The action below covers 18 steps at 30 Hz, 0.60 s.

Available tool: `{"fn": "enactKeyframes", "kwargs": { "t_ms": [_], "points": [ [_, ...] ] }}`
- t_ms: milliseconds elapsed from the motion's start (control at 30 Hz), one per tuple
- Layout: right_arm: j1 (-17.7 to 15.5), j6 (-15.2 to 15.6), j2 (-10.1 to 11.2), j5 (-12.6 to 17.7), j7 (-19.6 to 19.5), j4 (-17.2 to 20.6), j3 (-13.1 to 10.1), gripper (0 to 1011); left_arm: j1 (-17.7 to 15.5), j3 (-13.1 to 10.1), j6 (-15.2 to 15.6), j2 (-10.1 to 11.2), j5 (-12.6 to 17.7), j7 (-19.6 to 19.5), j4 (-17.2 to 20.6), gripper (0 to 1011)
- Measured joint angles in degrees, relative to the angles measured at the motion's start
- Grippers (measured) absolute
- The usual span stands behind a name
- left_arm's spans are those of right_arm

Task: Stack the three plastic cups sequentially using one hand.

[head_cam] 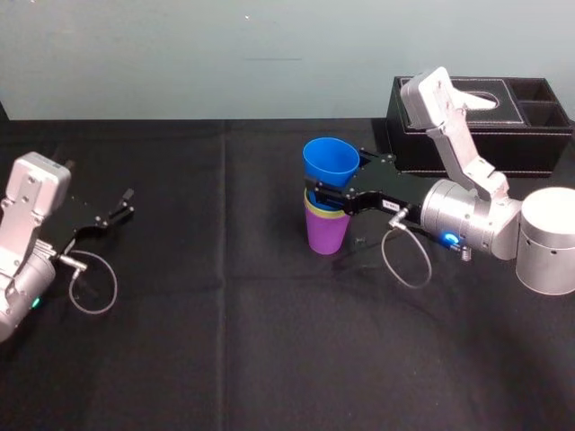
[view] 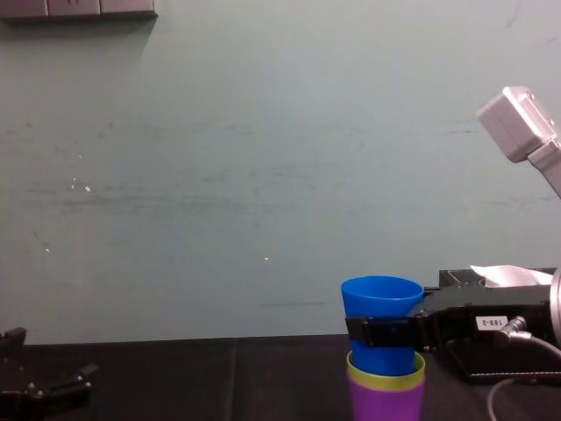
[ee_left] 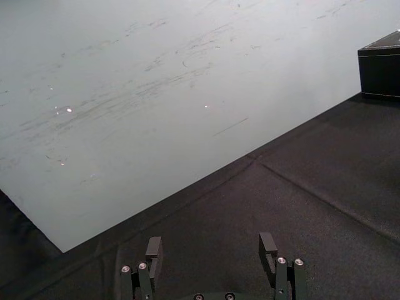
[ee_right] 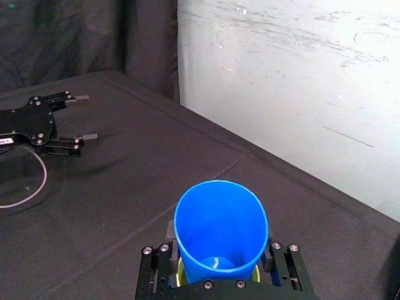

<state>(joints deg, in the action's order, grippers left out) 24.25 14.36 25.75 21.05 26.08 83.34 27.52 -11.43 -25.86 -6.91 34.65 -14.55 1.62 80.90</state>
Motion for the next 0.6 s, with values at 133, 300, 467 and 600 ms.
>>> {"fn": "enactKeyframes", "kwargs": {
  "t_ms": [133,300,467,600],
  "points": [
    [0.0,0.0,0.0,0.0,0.0,0.0,0.0,763,0.0,0.0,0.0,0.0,0.0,0.0,0.0,1011],
    [0.0,0.0,0.0,0.0,0.0,0.1,0.0,903,0.0,0.0,0.0,0.0,0.0,0.0,0.0,1011],
    [0.0,0.0,0.1,0.0,0.0,0.1,0.0,1003,0.0,0.0,0.0,0.0,0.0,0.0,0.0,1011],
    [0.0,0.0,0.1,0.1,0.0,0.1,0.0,1004,0.0,0.0,0.0,0.0,0.0,0.0,0.0,1011]
  ]
}}
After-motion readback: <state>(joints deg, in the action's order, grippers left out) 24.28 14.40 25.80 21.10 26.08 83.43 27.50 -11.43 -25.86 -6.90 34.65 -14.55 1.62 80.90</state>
